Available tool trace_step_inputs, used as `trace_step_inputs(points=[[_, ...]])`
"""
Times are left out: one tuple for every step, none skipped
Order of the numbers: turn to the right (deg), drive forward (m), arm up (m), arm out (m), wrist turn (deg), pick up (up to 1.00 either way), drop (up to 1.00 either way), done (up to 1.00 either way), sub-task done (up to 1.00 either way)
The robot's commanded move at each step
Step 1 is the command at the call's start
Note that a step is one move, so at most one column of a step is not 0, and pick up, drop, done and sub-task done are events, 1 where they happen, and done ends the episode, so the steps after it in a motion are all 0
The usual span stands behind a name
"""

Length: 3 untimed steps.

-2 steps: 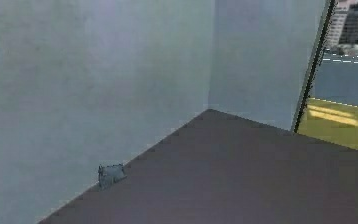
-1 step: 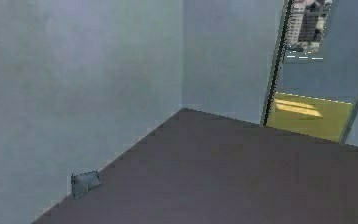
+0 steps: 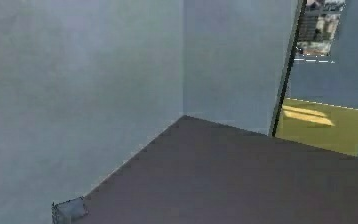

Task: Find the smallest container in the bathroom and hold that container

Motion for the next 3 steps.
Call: trace_step_inputs(points=[[-30.0, 0.00, 0.00, 0.00, 0.0, 0.00, 0.00, 0.00, 0.00], [0.0, 0.50, 0.00, 0.00, 0.0, 0.00, 0.00, 0.00, 0.00], [-45.0, 0.00, 0.00, 0.00, 0.0, 0.00, 0.00, 0.00, 0.00]])
